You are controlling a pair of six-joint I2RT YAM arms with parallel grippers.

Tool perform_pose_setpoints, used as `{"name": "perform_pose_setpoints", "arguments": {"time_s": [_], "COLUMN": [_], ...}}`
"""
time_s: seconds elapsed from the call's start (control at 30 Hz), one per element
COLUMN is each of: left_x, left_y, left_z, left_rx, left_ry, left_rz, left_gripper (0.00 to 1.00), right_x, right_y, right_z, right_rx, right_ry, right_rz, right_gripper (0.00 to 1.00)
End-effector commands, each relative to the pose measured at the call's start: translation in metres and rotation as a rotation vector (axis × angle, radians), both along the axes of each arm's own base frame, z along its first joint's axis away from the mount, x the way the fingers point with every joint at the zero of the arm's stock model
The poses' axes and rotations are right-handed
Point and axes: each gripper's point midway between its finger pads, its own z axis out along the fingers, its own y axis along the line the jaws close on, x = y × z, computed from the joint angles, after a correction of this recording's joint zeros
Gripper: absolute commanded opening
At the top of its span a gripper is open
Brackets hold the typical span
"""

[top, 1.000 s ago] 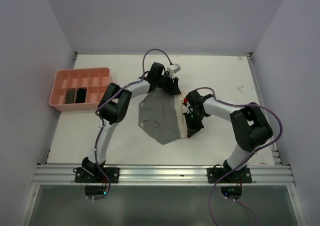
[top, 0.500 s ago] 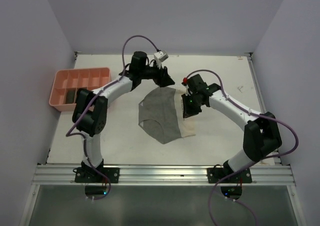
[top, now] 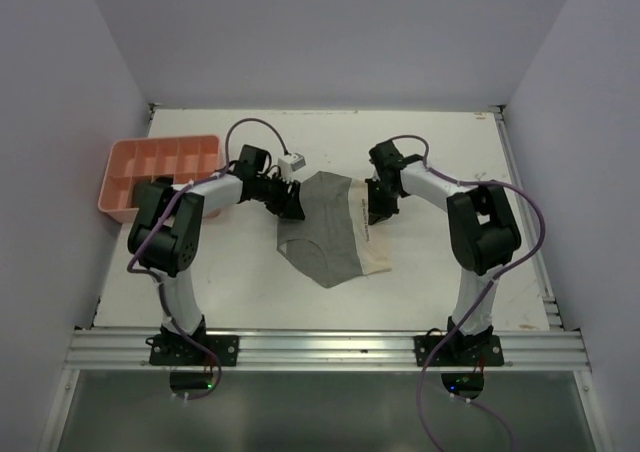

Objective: Roll the underwear
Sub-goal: Flatten the underwear, then fold the underwear

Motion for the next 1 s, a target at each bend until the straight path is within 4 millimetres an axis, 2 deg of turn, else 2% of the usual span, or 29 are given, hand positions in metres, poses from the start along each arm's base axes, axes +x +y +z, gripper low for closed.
{"name": "perform_pose_setpoints", "arguments": {"time_s": [0.0, 0.17, 0.27, 0.3, 0.33, 0.37, 0.4, 0.43, 0.47, 0.5, 0.53, 0.57, 0.6, 0.63, 0.67, 0.7, 0.73, 0.77, 0.8, 0.83, 0.87, 0.9, 0.93, 0.97], "left_x": [-0.003, -0.017, -0.037, -0.041, -0.049, -0.052, -0.054, -0.056, -0.052, -0.048, -0.035, -0.028, -0.018, 0.003, 0.014, 0.032, 0.053, 0.069, 0.081, 0.099, 0.113, 0.122, 0.136, 0.143], "left_y": [0.017, 0.031, 0.030, 0.028, 0.027, 0.022, 0.020, 0.017, 0.011, 0.008, 0.002, -0.002, -0.004, -0.010, -0.012, -0.010, -0.013, -0.010, -0.011, -0.014, -0.012, -0.012, -0.014, -0.014], "left_z": [-0.024, -0.044, -0.041, -0.031, -0.025, -0.005, 0.005, 0.015, 0.036, 0.048, 0.066, 0.077, 0.083, 0.099, 0.104, 0.097, 0.109, 0.106, 0.088, 0.098, 0.077, 0.072, 0.079, 0.061], "left_rx": [0.072, 0.131, 0.102, 0.084, 0.065, 0.013, -0.010, -0.032, -0.073, -0.094, -0.114, -0.134, -0.139, -0.148, -0.152, -0.118, -0.116, -0.085, -0.069, -0.067, -0.031, -0.022, -0.023, -0.002], "left_ry": [0.055, 0.100, 0.104, 0.078, 0.077, 0.001, -0.028, -0.049, -0.108, -0.132, -0.185, -0.188, -0.209, -0.291, -0.295, -0.313, -0.385, -0.392, -0.363, -0.399, -0.365, -0.363, -0.385, -0.355], "left_rz": [0.004, -0.022, -0.127, -0.157, -0.191, -0.263, -0.291, -0.311, -0.336, -0.343, -0.342, -0.320, -0.303, -0.285, -0.240, -0.189, -0.167, -0.117, -0.097, -0.082, -0.039, -0.017, -0.004, 0.011], "left_gripper": [0.49, 0.46, 0.45, 0.46, 0.47, 0.49, 0.50, 0.51, 0.53, 0.54, 0.54, 0.53, 0.53, 0.53, 0.53, 0.53, 0.53, 0.53, 0.53, 0.53, 0.52, 0.52, 0.52, 0.52], "right_x": [0.007, -0.021, -0.045, -0.056, -0.059, -0.061, -0.061, -0.056, -0.043, -0.036, -0.024, -0.014, 0.006, 0.019, 0.031, 0.049, 0.061, 0.072, 0.087, 0.096, 0.102, 0.111, 0.115, 0.117], "right_y": [-0.002, -0.008, -0.007, -0.004, 0.002, 0.007, 0.011, 0.016, 0.018, 0.021, 0.017, 0.017, 0.013, 0.011, 0.007, 0.005, -0.002, -0.004, -0.004, -0.007, -0.007, -0.006, -0.006, -0.005], "right_z": [0.002, -0.006, -0.004, -0.003, 0.008, 0.017, 0.027, 0.046, 0.063, 0.075, 0.085, 0.095, 0.112, 0.118, 0.111, 0.120, 0.119, 0.115, 0.106, 0.098, 0.091, 0.078, 0.072, 0.066], "right_rx": [0.005, 0.022, 0.040, 0.069, 0.104, 0.139, 0.168, 0.202, 0.206, 0.218, 0.209, 0.215, 0.218, 0.211, 0.189, 0.175, 0.159, 0.148, 0.136, 0.121, 0.109, 0.096, 0.091, 0.085], "right_ry": [-0.018, 0.049, 0.075, 0.095, 0.077, 0.060, 0.044, -0.013, -0.075, -0.112, -0.156, -0.191, -0.247, -0.283, -0.285, -0.326, -0.332, -0.331, -0.325, -0.314, -0.308, -0.285, -0.276, -0.267], "right_rz": [0.023, 0.061, 0.107, 0.136, 0.161, 0.186, 0.194, 0.206, 0.210, 0.212, 0.195, 0.186, 0.159, 0.143, 0.129, 0.121, 0.101, 0.092, 0.092, 0.084, 0.096, 0.096, 0.100, 0.111], "right_gripper": [0.09, 0.07, 0.05, 0.05, 0.06, 0.08, 0.10, 0.15, 0.18, 0.19, 0.22, 0.23, 0.23, 0.24, 0.24, 0.24, 0.25, 0.26, 0.27, 0.28, 0.28, 0.29, 0.29, 0.29]}}
